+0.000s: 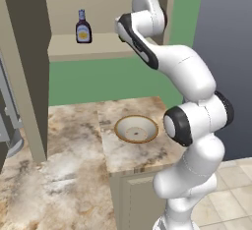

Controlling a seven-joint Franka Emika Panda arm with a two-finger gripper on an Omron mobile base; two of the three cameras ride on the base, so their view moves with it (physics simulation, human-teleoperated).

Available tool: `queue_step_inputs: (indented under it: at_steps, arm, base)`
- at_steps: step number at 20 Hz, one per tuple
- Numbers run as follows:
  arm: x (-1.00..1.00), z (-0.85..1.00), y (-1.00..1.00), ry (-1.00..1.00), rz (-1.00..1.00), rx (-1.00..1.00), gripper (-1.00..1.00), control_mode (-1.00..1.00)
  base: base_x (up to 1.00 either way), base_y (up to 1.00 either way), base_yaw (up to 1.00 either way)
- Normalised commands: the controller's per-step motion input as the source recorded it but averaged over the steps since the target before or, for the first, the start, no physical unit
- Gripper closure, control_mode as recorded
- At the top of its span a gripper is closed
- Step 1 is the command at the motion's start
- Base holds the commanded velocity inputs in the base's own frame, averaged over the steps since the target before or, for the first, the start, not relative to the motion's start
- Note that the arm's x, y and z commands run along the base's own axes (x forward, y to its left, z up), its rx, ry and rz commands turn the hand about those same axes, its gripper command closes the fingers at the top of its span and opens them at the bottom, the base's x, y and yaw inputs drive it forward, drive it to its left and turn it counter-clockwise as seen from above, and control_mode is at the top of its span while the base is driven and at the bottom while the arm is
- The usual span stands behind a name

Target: Pick the broccoli from the cabinet and place it in the bowl. Then pick the bowl and place it in the sink. Then turn on the sink facuet.

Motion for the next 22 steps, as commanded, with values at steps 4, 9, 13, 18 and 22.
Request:
queue_step_inputs:
  at_steps: [4, 9, 13, 18, 22]
  arm:
    - [0.37, -0.18, 0.00, 0.00, 0.00, 0.00, -1.00, -1.00]
    - [0.42, -0.16, 0.04, 0.00, 0.00, 0.00, -1.00, -1.00]
    - [0.41, -0.06, 0.08, 0.00, 0.01, 0.00, -1.00, -1.00]
    - [0.42, -0.03, 0.11, 0.00, 0.01, 0.00, -1.00, -1.00]
    - [0.41, -0.04, 0.09, 0.00, 0.01, 0.00, -1.00, -1.00]
  base:
    - [0.00, 0.00, 0.00]
    - [0.00, 0.00, 0.00]
    - [0.00, 0.00, 0.00]
    - [0.00, 0.00, 0.00]
    - [0.00, 0.00, 0.00]
